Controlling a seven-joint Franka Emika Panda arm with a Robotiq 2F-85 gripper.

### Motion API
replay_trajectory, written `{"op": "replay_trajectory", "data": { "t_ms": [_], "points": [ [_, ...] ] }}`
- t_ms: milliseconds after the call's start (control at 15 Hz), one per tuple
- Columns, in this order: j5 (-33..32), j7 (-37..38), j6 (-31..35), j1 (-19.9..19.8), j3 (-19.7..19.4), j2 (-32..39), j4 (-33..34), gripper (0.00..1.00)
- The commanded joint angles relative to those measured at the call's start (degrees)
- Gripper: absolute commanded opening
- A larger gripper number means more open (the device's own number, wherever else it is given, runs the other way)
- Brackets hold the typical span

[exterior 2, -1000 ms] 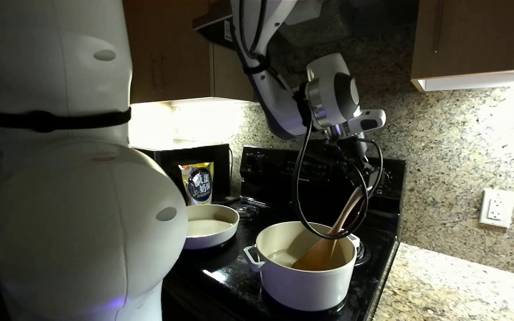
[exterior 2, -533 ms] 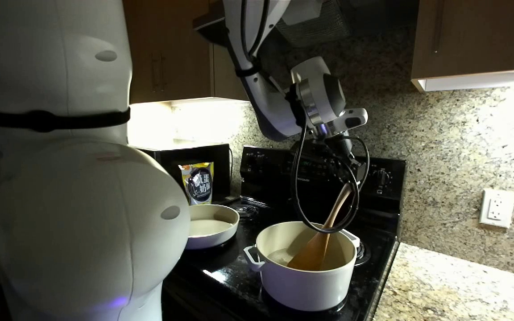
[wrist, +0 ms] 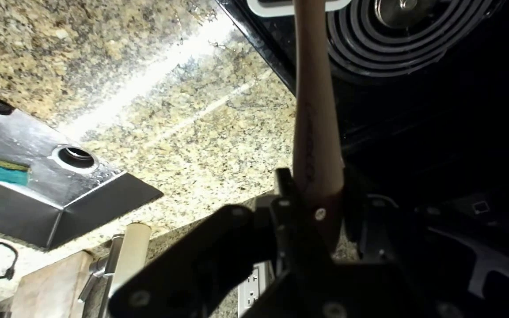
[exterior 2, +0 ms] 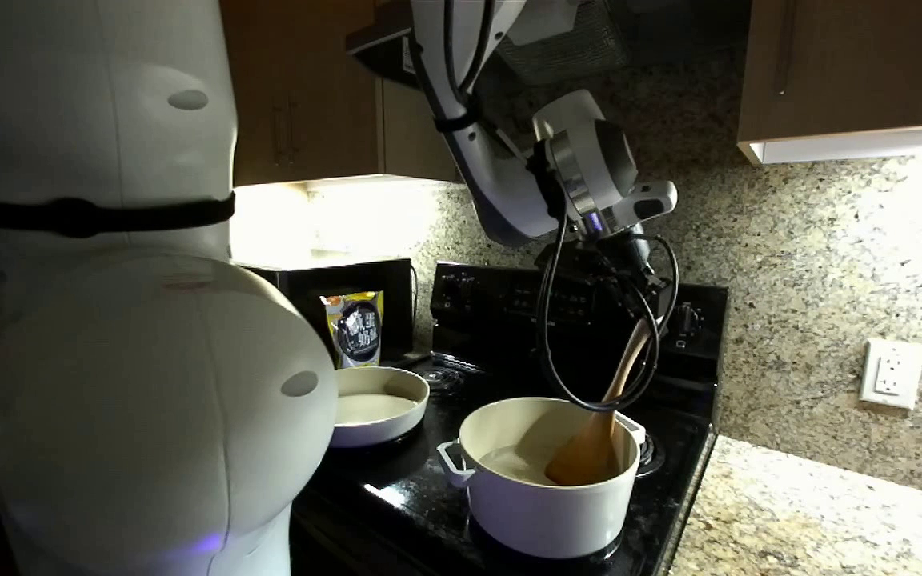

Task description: Stir the contents of the white pot with the cooking stick

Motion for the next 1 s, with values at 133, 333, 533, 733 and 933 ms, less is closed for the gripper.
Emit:
{"op": "replay_trajectory", "data": {
  "t_ms": [133, 333, 533, 733, 933],
  "points": [
    [-4.47, 2.24, -0.67, -1.14, -0.33, -1.67, -2.78, 0.07],
    [-5.81, 1.38, 0.04, -0.51, -0.04, -2.55, -5.06, 0.07],
    [-5.41, 0.06, 0.19, 0.64, 1.02, -2.87, -6.73, 0.07],
    [-5.78, 0.1, 0.01, 1.89, 2.3, -3.14, -7.19, 0.07],
    [-6.15, 0.91, -0.72, 2.55, 3.37, -2.62, -5.51, 0.07]
  ]
}}
